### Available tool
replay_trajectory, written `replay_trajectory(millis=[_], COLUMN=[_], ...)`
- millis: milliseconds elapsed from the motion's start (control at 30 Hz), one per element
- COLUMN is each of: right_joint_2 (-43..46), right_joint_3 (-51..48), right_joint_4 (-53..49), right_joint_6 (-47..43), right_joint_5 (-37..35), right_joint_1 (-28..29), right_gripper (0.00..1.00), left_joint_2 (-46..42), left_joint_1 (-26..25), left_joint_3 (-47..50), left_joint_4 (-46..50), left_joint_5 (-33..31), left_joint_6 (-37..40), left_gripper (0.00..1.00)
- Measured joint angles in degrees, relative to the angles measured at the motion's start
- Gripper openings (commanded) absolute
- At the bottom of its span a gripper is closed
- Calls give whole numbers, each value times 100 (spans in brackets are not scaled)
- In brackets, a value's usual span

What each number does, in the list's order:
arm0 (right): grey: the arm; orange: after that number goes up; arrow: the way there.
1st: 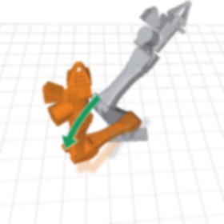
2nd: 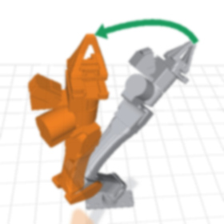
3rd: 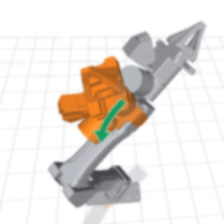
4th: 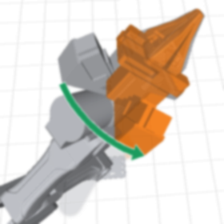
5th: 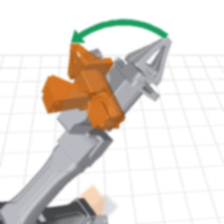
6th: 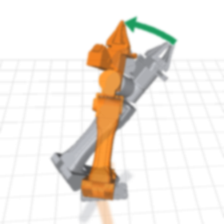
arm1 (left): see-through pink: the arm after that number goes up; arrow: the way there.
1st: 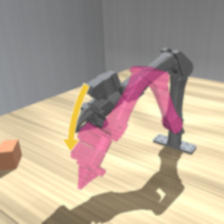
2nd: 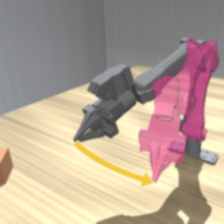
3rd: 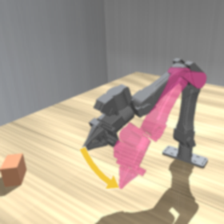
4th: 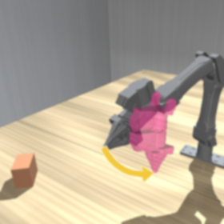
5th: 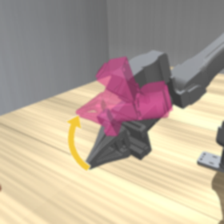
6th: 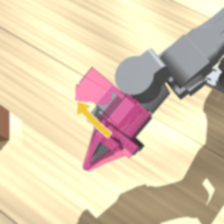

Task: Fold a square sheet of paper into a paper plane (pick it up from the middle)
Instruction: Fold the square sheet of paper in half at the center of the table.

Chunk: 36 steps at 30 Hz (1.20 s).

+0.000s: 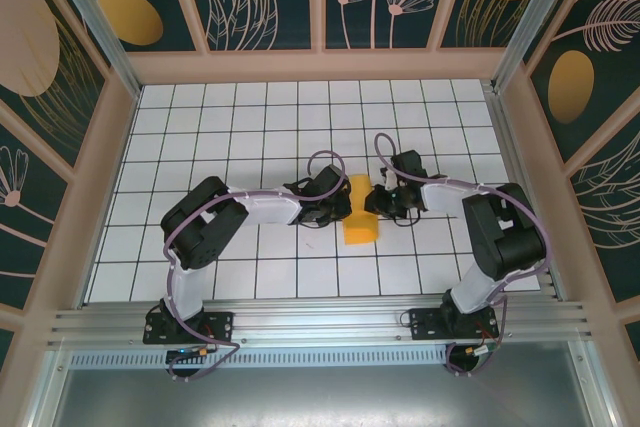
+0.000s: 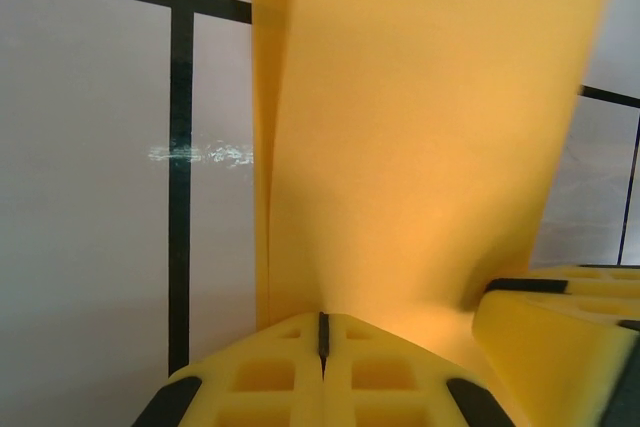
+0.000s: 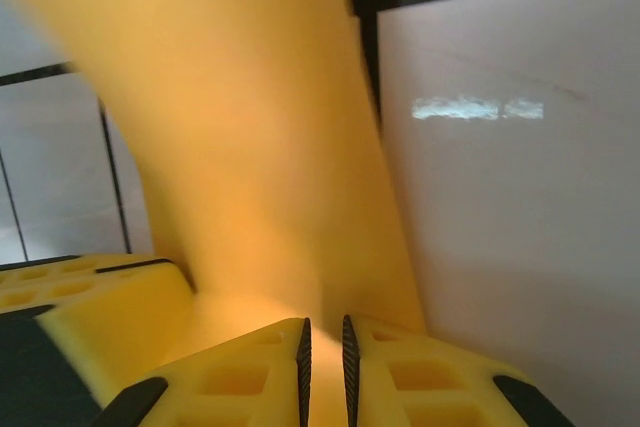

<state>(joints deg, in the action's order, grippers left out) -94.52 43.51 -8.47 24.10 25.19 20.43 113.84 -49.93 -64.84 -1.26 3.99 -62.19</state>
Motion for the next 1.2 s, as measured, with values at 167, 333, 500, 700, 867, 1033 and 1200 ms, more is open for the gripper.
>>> replay_trajectory(millis=[167, 333, 500, 700, 867, 1033, 1200], right_joint_2=[-17, 26, 442, 857, 695, 597, 632], right_joint_3=[-81, -94, -127, -289, -699, -815, -811], right_joint_4=[160, 179, 48, 90, 98, 122, 107], right_joint_6=[0, 0, 0, 24, 44, 44, 44], right_joint_5=[48, 109, 249, 577, 629, 592, 614], right_joint_1=[-42, -57, -87, -101, -98, -127, -131], right_gripper=[21, 22, 22, 22, 22, 22, 23], left_joint_2=[7, 7, 7, 13, 17, 17, 17], left_joint_1=[0, -2, -2, 0, 0, 0, 0], left_joint_3=[0, 0, -4, -11, -13, -11, -11], left_joint_4=[0, 0, 0, -2, -2, -7, -7], left_joint_5=[0, 0, 2, 2, 4, 4, 7], left_joint_6=[0, 0, 0, 2, 2, 2, 2], left_gripper=[2, 2, 2, 2, 2, 2, 2])
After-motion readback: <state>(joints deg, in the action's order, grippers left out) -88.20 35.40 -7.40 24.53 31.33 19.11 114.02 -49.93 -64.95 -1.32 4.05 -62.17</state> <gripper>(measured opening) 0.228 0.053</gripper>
